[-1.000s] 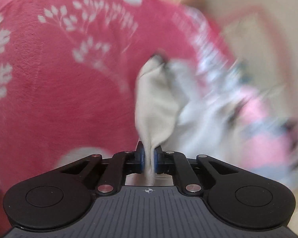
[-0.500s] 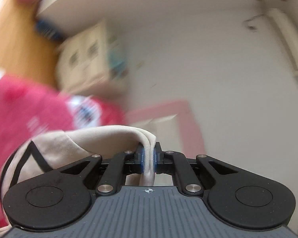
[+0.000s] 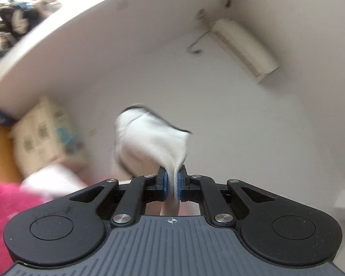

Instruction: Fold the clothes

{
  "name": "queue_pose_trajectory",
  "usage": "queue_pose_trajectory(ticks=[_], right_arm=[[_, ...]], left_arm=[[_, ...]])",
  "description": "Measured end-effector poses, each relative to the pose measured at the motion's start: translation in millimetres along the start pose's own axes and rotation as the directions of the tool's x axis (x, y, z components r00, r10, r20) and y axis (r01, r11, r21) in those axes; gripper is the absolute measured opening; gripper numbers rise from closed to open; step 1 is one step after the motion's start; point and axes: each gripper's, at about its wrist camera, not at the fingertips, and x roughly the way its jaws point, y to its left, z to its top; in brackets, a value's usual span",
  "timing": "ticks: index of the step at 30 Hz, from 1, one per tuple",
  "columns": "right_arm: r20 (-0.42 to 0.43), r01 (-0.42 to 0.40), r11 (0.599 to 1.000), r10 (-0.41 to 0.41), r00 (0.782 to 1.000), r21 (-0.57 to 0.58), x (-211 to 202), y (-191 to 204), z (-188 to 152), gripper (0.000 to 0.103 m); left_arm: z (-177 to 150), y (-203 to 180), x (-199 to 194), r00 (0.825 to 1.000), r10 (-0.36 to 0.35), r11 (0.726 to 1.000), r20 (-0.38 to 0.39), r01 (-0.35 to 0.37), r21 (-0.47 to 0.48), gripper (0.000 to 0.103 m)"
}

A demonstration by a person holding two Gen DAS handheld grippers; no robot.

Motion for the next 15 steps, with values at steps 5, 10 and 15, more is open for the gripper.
queue_pose_trajectory(ticks=[5, 10, 15], right_arm=[[-0.106, 0.278, 0.953, -0.266, 0.958, 0.12, -139, -87, -112, 0.01], [-0.386, 0.724, 0.631, -0.617, 0.686, 0.279, -265, -207, -246, 0.01], [-0.536, 0.855, 0.476, -0.677, 0.505, 0.205, -297, -239, -304, 0.013]], left_arm=[[-88, 96, -99, 0.972, 0.216, 0.976, -0.092, -0.212, 0.049, 0.006], [-199, 223, -160, 0.762, 0.58, 0.812, -0.289, -0.572, 0.119, 0.006], [-255, 294, -175, 0.555, 0.731, 0.661, -0.397, -0.721, 0.209, 0.006]])
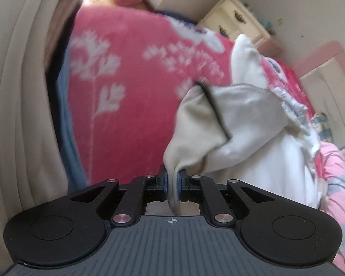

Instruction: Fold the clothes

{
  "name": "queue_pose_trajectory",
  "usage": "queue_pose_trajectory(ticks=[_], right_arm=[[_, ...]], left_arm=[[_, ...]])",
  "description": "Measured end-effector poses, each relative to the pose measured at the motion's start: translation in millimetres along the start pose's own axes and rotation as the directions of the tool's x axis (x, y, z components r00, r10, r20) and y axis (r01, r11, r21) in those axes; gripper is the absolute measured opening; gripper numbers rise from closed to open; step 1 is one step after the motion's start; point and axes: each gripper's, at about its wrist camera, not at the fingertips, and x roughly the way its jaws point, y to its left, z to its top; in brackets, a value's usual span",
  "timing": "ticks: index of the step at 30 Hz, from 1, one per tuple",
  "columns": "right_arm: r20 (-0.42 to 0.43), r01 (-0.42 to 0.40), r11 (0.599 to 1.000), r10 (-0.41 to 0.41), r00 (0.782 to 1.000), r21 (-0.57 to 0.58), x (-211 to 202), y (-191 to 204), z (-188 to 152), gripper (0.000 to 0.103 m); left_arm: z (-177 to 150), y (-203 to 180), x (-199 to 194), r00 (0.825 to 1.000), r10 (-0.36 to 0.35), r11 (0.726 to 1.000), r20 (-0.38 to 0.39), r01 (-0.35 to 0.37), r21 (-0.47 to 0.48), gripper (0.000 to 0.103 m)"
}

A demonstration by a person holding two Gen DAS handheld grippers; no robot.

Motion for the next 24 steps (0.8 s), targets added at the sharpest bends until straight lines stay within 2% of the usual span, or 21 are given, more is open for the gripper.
queue_pose_trajectory(ticks=[2, 3, 5, 7, 9, 11, 13, 15, 17, 19, 21, 24], right_arm=[[-0.005, 0.042, 0.998, -0.042, 0.999, -0.05, -6, 8, -3, 0.018], [-0.005, 0.086, 0.992, -0.087, 0.996, -0.094, -11, 13, -4, 0.026], [-0.01, 0.207, 0.951, -0.215, 0.977, -0.228, -14, 27, -6, 0.034], [0.003, 0.298, 0.875, -0.322, 0.947, -0.381, -23, 42, -12, 0.039], [0.044, 0.366, 0.792, -0.397, 0.917, -0.49, -35, 50, -21, 0.052], [0.093, 0.428, 0.696, -0.465, 0.881, -0.576, -46, 59, -28, 0.054], [0.162, 0.494, 0.599, -0.521, 0.838, -0.63, -58, 61, -35, 0.054], [0.236, 0.517, 0.524, -0.511, 0.826, -0.677, -73, 64, -43, 0.054], [0.297, 0.497, 0.458, -0.441, 0.847, -0.737, -85, 77, -52, 0.054], [0.33, 0.461, 0.381, -0.36, 0.873, -0.802, -76, 94, -54, 0.054], [0.33, 0.415, 0.312, -0.291, 0.898, -0.855, -62, 110, -62, 0.054], [0.275, 0.333, 0.226, -0.255, 0.927, -0.915, -28, 122, -68, 0.051]], left_arm=[[1, -8, 1, 1.0, 0.008, 0.997, -0.001, -0.008, 0.072, 0.006], [2, -12, 1, 1.0, 0.019, 0.992, -0.001, -0.019, 0.123, 0.006], [6, -21, 11, 0.998, 0.066, 0.971, -0.021, -0.059, 0.231, 0.007], [-1, -25, 9, 0.992, 0.128, 0.929, -0.02, -0.112, 0.354, 0.009], [-7, -22, 6, 0.983, 0.18, 0.874, -0.021, -0.15, 0.463, 0.01], [-21, -18, -7, 0.974, 0.226, 0.796, 0.002, -0.186, 0.576, 0.012], [-28, -23, -18, 0.972, 0.234, 0.751, 0.034, -0.203, 0.628, 0.016], [-36, -28, -29, 0.969, 0.24, 0.703, 0.065, -0.22, 0.676, 0.023], [-36, -30, -37, 0.966, 0.246, 0.695, 0.078, -0.232, 0.68, 0.027], [-36, -33, -46, 0.963, 0.25, 0.695, 0.099, -0.25, 0.674, 0.032], [-34, -35, -52, 0.961, 0.25, 0.703, 0.118, -0.264, 0.661, 0.039], [-29, -40, -59, 0.953, 0.268, 0.713, 0.139, -0.293, 0.637, 0.046]])
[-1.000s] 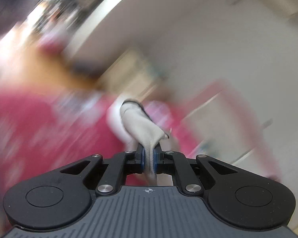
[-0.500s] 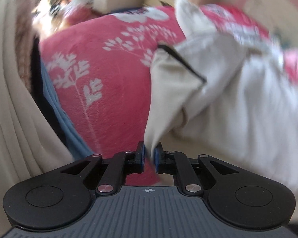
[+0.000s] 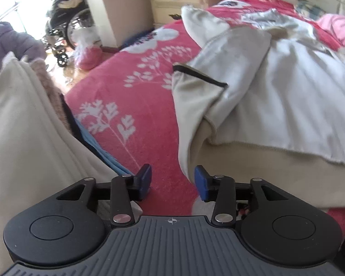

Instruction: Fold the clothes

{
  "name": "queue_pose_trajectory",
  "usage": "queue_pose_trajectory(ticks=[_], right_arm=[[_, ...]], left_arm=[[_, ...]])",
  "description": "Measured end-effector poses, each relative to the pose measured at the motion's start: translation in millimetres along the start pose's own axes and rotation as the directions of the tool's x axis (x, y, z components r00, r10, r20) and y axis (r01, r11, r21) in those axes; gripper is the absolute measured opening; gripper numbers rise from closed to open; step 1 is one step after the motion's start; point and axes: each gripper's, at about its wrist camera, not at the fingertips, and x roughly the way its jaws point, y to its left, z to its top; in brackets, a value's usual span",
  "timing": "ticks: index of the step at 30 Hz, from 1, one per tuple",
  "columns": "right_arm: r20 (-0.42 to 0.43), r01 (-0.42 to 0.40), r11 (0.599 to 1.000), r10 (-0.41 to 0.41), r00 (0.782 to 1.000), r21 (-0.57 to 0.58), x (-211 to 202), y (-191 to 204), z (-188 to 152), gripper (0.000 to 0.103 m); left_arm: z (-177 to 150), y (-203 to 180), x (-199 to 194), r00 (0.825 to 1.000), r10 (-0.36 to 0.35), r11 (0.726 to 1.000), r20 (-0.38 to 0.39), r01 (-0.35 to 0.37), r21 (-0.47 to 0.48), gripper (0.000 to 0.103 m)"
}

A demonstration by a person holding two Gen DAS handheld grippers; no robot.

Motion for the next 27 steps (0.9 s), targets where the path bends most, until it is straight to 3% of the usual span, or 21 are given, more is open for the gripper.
queue_pose_trajectory(ticks=[2, 4, 7, 11, 14, 16, 19, 22, 27], right_arm=[[-0.046, -0.068, 0.997, 0.066, 0.997, -0.047, 30, 8, 3, 0.037], [-0.075, -0.111, 0.994, 0.111, 0.991, 0.005, 49, -2, 3, 0.037], [-0.07, -0.082, 0.984, 0.094, 0.993, 0.159, 47, -34, -5, 0.037], [-0.001, -0.098, 0.885, 0.11, 0.994, 0.456, 32, -88, -19, 0.038], [0.095, -0.136, 0.829, 0.1, 0.99, 0.543, 15, -97, -14, 0.038], [0.171, -0.173, 0.786, 0.087, 0.981, 0.593, 2, -97, -4, 0.039], [0.277, -0.272, 0.728, 0.117, 0.954, 0.629, -5, -85, 28, 0.039], [0.315, -0.39, 0.725, 0.246, 0.917, 0.567, 20, -41, 84, 0.041], [0.202, -0.56, 0.736, 0.524, 0.827, 0.38, 102, 81, 183, 0.042]], left_arm=[[6, 1, -4, 0.999, 0.03, 0.999, -0.015, -0.031, -0.019, 0.053], [12, 3, -10, 0.998, 0.053, 0.998, -0.018, -0.053, -0.042, 0.056], [21, 5, -20, 0.996, 0.084, 0.994, 0.007, -0.084, -0.065, 0.06], [38, -1, -19, 0.994, 0.095, 0.995, 0.05, -0.094, -0.023, 0.066], [57, -9, -6, 0.995, 0.087, 0.996, 0.056, -0.088, 0.032, 0.066], [70, -11, 5, 0.997, 0.044, 0.998, 0.069, -0.047, 0.035, 0.066], [81, -16, 27, 0.999, -0.013, 1.0, 0.046, 0.012, 0.021, 0.066], [82, -16, 50, 0.996, -0.084, 0.996, 0.012, 0.084, -0.035, 0.066], [73, -6, 74, 0.983, -0.182, 0.977, -0.016, 0.179, -0.115, 0.066]])
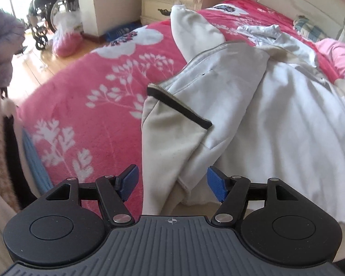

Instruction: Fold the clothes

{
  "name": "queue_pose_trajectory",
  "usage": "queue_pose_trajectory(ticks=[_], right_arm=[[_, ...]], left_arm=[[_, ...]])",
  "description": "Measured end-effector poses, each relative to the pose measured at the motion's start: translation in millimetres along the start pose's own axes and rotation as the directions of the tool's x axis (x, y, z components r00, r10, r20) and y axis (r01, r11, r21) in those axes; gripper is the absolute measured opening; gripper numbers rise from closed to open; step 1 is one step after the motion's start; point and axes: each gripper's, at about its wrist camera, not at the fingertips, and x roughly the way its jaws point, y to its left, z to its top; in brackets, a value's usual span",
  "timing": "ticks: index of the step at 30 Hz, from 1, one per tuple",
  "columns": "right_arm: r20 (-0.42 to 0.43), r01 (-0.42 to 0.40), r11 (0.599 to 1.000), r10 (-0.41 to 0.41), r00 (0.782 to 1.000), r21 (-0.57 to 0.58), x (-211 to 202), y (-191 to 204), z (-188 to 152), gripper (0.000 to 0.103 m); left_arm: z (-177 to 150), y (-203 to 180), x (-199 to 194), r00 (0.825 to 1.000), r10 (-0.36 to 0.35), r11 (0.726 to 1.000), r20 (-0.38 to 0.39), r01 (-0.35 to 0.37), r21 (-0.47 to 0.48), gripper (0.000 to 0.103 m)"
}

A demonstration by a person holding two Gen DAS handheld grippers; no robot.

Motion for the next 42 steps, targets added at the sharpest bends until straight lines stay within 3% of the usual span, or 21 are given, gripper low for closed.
queue_pose_trajectory(ticks=[4, 8, 11, 15, 16, 18, 21, 24, 28, 34, 38, 42], right_arm=[[-0.161, -0.089, 0.983, 0.063, 0.985, -0.16, 130, 53, 17, 0.042], [-0.296, -0.103, 0.943, 0.005, 0.955, -0.317, 229, 92, 22, 0.042], [-0.388, -0.113, 0.905, -0.062, 0.919, -0.411, 272, 112, 15, 0.043], [-0.449, -0.13, 0.859, -0.125, 0.885, -0.495, 293, 129, 6, 0.048], [-0.458, -0.132, 0.852, -0.136, 0.879, -0.507, 293, 131, 5, 0.047], [-0.483, -0.144, 0.844, -0.149, 0.863, -0.517, 294, 137, 3, 0.025], [-0.514, -0.165, 0.833, -0.159, 0.843, -0.528, 293, 142, 0, 0.014], [-0.51, -0.162, 0.857, -0.13, 0.85, -0.489, 288, 140, 4, 0.009], [-0.446, -0.148, 0.926, -0.024, 0.895, -0.347, 249, 127, 23, 0.009], [-0.323, -0.114, 0.973, 0.045, 0.945, -0.199, 124, 94, 17, 0.009], [-0.331, -0.03, 0.992, -0.013, 0.944, -0.124, 53, 60, -23, 0.009], [-0.415, 0.082, 0.996, -0.058, 0.908, 0.042, 32, 16, -76, 0.009]], left_arm=[[-6, 10, 9, 0.999, 0.04, 0.999, 0.011, -0.041, 0.027, 0.065], [-16, 17, 20, 0.999, 0.02, 0.999, -0.032, -0.019, 0.036, 0.061], [-25, 15, 24, 0.999, 0.007, 0.998, -0.053, -0.004, 0.066, 0.051], [-31, 14, 25, 0.999, -0.006, 0.996, -0.053, 0.011, 0.084, 0.041], [-33, 14, 26, 0.999, -0.007, 0.996, -0.051, 0.011, 0.086, 0.036], [-35, 12, 26, 0.999, -0.011, 0.997, -0.048, 0.015, 0.077, 0.03], [-39, 11, 26, 0.999, -0.018, 0.998, -0.044, 0.02, 0.06, 0.023], [-42, 7, 25, 1.0, -0.007, 0.997, -0.03, 0.009, 0.077, 0.021], [-40, 7, 18, 1.0, 0.003, 0.997, -0.026, -0.001, 0.074, 0.015], [-49, -1, -8, 0.999, 0.011, 0.983, 0.036, -0.017, 0.18, 0.013], [-71, -22, -29, 0.995, -0.054, 0.924, 0.079, 0.02, 0.381, 0.013], [-92, -47, -33, 0.996, -0.046, 0.807, 0.074, -0.007, 0.59, 0.013]])
